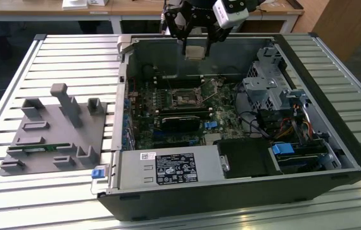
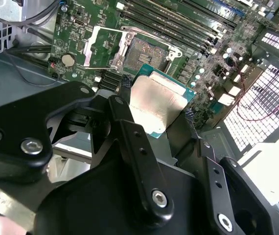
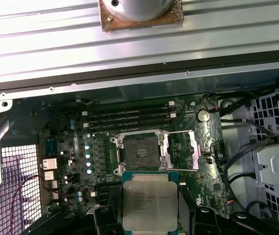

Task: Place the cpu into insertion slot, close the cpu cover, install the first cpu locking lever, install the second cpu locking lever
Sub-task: 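Place the cpu into insertion slot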

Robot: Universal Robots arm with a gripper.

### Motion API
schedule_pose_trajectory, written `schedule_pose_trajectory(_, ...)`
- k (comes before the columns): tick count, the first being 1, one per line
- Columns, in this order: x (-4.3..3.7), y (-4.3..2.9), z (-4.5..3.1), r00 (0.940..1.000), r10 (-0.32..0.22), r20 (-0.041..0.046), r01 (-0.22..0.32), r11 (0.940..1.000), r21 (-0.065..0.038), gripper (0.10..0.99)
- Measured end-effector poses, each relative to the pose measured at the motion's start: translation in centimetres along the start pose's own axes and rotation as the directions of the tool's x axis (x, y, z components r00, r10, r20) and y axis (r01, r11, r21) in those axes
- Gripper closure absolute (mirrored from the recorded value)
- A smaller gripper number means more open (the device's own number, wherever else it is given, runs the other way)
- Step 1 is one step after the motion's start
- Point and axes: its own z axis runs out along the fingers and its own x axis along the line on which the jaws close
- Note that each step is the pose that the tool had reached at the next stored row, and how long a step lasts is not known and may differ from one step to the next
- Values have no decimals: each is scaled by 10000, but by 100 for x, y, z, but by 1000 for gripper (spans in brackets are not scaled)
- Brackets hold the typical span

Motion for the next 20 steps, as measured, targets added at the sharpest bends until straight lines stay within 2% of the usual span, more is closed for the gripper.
schedule_pose_trajectory(20,2,0,0,9997,256,23,-256,9997,-5,545)
